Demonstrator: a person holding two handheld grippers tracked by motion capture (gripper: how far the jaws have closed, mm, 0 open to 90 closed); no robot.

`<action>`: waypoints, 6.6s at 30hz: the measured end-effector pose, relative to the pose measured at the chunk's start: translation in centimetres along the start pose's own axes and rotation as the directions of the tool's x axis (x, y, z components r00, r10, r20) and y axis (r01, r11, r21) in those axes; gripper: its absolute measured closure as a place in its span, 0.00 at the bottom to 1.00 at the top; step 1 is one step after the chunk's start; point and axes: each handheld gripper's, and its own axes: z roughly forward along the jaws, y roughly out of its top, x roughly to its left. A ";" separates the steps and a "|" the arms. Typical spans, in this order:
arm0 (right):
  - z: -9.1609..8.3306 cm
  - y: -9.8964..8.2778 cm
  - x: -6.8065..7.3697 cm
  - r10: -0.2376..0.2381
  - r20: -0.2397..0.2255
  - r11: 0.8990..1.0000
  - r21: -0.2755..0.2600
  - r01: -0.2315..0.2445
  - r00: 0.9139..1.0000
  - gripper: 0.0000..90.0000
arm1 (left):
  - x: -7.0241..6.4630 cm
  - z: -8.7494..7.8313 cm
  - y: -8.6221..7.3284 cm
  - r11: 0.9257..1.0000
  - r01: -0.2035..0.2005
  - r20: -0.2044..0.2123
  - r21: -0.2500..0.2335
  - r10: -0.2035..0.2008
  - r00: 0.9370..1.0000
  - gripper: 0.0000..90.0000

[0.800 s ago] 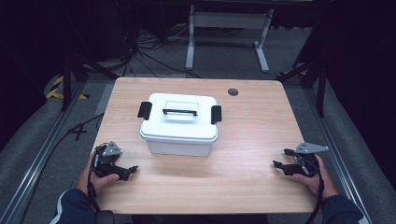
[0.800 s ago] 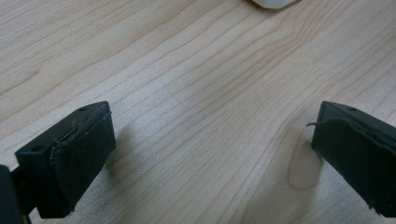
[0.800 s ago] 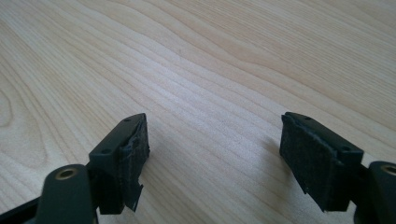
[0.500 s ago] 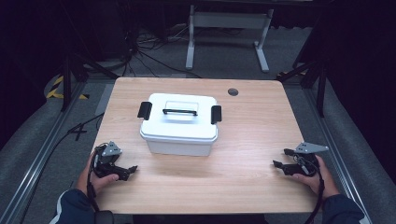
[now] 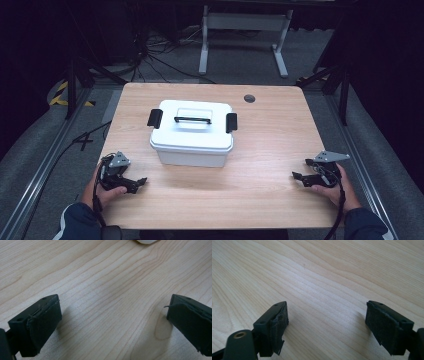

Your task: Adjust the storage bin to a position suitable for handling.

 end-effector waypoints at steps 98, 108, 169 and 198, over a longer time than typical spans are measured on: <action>0.4 28.0 15.1 -0.602 -0.146 0.796 -0.032 0.605 0.785 0.45 | 0.0 0.0 0.0 1.000 0.006 0.003 0.003 -0.006 1.000 0.00; 3.2 29.7 16.9 -0.608 -0.187 0.787 -0.016 0.616 0.772 0.47 | 0.0 0.0 0.0 1.000 0.002 0.000 0.001 -0.002 1.000 0.00; 5.8 32.9 19.8 -0.737 -0.133 0.665 0.029 0.746 0.663 0.94 | -0.1 0.0 0.0 1.000 0.017 0.011 0.004 -0.017 1.000 0.00; -1.3 29.8 14.0 -0.686 -0.040 0.728 -0.024 0.685 0.727 0.94 | -0.1 0.0 0.0 1.000 0.017 0.008 0.002 -0.017 1.000 0.00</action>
